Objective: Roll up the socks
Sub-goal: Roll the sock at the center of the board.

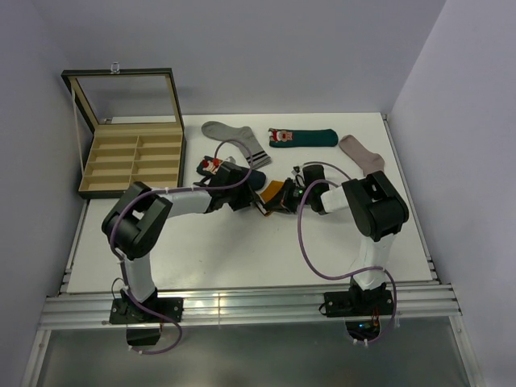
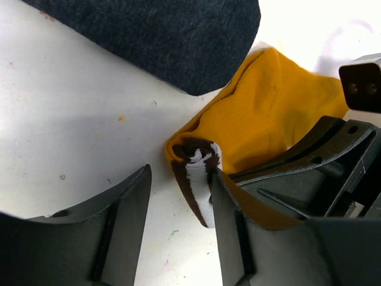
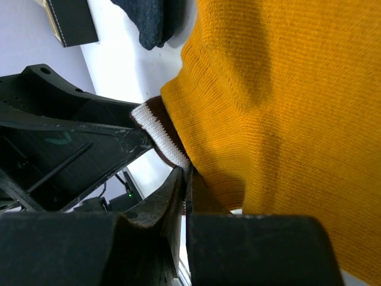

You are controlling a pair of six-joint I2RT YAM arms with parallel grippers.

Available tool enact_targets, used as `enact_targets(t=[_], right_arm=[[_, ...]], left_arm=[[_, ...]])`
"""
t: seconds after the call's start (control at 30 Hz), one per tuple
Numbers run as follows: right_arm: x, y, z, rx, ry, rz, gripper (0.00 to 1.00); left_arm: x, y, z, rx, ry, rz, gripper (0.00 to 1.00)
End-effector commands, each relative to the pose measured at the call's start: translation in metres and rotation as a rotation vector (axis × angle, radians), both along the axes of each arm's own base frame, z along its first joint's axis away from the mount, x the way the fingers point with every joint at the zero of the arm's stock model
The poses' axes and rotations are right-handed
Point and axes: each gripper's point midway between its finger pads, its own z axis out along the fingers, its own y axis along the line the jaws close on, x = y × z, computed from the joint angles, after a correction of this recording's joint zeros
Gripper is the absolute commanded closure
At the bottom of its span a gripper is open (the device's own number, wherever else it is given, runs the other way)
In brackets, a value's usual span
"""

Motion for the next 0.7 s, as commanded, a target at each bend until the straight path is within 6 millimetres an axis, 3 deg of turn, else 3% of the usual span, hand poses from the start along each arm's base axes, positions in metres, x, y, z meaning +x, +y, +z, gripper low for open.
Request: enact_targets(t=[0.0,0.23,0.4,0.5,0.67], right_arm=[[0.003,-0.022,-0.035,-0.139,0.05,-0.061,0.95],[0.007,-0.027,-0.038,-0.185,0.043,-0.068,0.92],[0.011,-0.036,-0.035,-0.262,0.009,-0.074,0.84],[0.013,-0.041,-0.025,-0.32,-0.043,-0.074,0.77],[0.02,-0.047,0.009,-0.432,-0.21,-0.113,0.67]], left_arm=[[0.003,-0.003,-0.006,0.019,0.006,0.006,0.5],[0.003,-0.002,-0.02,0.053,0.042,0.009,0.58],[0.001,-0.001,-0.031,0.093,0.072,-0.003,0.6],[-0.001,0.0,-0.034,0.124,0.079,-0.009,0.64],[-0.002,0.008,-0.038,0.2,0.094,-0.013,0.69]])
